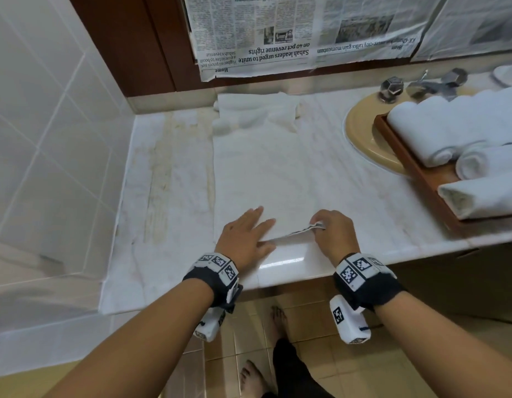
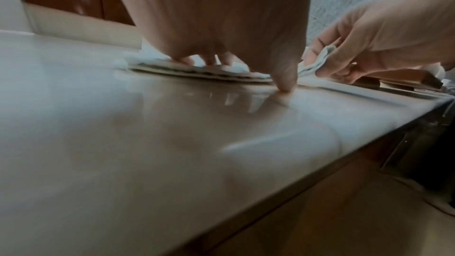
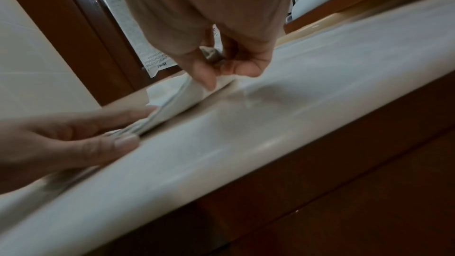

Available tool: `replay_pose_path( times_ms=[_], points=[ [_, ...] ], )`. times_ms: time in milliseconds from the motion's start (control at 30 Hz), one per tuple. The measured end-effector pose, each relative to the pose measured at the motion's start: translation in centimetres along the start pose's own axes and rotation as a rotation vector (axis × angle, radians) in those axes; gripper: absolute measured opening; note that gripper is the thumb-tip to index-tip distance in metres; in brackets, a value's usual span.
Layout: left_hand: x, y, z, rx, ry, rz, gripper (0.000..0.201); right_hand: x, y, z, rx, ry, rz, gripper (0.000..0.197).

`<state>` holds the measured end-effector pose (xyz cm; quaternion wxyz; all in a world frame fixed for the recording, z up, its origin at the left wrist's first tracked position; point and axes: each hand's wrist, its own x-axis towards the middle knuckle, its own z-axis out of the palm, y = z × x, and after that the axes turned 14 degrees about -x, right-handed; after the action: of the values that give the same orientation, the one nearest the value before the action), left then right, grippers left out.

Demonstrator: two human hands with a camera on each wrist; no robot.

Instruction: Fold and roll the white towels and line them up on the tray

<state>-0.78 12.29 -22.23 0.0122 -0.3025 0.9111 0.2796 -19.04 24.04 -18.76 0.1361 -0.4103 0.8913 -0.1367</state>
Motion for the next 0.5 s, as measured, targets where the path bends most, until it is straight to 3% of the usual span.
replay_pose_path(
  times_ms=[200,300,400,500],
  points=[
    [-2.2,-1.8,-1.4,0.071,0.188,0.12,0.044,-0.5,2.2,-0.1,-0.076,0.155,-0.067,0.014],
    [-2.8,-2.6,-1.5,0.03,0.254,0.158,0.029,-0.1,2.9,-0.1,-0.075,0.104,-0.118,0.014],
    [-3.2,-2.5,-1.9,-0.167,0.315,0.016,0.019,0.4,3.5,-0.3,-0.091,-0.017,-0.132,0.018],
    [-3.2,-2.0,-2.5,-0.435,0.406,-0.235,0.018,0.6,3.6,-0.6,0.023,-0.029,0.011,0.014]
  ],
)
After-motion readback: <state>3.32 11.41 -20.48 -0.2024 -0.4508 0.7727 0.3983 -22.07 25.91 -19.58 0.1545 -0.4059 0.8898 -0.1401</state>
